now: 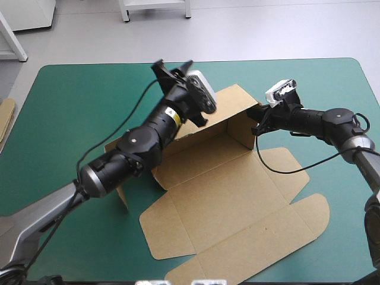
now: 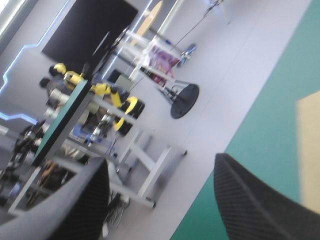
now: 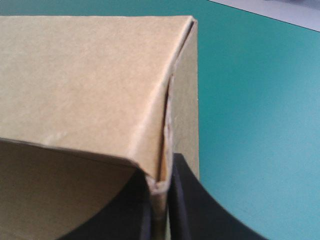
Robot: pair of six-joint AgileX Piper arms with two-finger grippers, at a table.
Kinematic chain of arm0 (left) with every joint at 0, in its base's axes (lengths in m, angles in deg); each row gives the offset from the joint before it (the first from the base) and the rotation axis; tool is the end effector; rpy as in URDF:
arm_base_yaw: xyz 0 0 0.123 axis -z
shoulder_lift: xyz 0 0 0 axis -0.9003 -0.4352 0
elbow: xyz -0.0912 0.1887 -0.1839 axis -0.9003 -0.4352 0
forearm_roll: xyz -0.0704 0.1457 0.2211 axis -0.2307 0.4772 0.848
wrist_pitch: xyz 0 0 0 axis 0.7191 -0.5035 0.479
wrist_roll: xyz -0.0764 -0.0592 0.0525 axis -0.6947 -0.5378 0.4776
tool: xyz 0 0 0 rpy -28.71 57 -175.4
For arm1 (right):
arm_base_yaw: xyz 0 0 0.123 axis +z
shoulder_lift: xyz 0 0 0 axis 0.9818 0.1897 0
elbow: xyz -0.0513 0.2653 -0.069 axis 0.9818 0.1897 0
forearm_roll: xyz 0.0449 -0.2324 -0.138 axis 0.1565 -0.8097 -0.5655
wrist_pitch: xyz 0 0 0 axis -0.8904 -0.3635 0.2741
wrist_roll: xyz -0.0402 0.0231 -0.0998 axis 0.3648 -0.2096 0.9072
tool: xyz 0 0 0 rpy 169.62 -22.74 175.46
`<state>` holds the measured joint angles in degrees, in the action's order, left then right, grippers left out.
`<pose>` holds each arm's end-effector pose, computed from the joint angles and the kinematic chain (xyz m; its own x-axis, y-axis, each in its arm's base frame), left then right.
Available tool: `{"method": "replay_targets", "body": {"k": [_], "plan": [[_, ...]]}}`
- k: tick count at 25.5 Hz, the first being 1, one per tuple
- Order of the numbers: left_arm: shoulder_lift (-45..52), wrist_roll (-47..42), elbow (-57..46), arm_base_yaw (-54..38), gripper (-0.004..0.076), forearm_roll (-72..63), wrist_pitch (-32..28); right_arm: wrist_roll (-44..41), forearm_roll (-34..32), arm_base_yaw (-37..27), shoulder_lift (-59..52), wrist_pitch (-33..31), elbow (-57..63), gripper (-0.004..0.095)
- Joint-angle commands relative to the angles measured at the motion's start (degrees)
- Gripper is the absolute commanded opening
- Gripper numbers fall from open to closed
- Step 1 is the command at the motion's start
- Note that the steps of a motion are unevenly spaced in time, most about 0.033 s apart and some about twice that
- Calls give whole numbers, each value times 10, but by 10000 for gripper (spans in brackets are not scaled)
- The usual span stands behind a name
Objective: Fold the box
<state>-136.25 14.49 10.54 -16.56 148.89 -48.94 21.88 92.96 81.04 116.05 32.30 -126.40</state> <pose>0.3005 -0.2658 0.3923 0.2625 0.7258 -0.6358 0.3346 0.5496 0.7655 0.3790 0.0824 0.2502 -0.4328 -0.2442 -0.8678 -0.6815 0.7188 0.1376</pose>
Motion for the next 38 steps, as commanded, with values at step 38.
{"method": "replay_targets", "body": {"k": [38], "plan": [[29,352,35,-559,441,-705,264,-678,-583,6,-17,-304,-410,-17]]}}
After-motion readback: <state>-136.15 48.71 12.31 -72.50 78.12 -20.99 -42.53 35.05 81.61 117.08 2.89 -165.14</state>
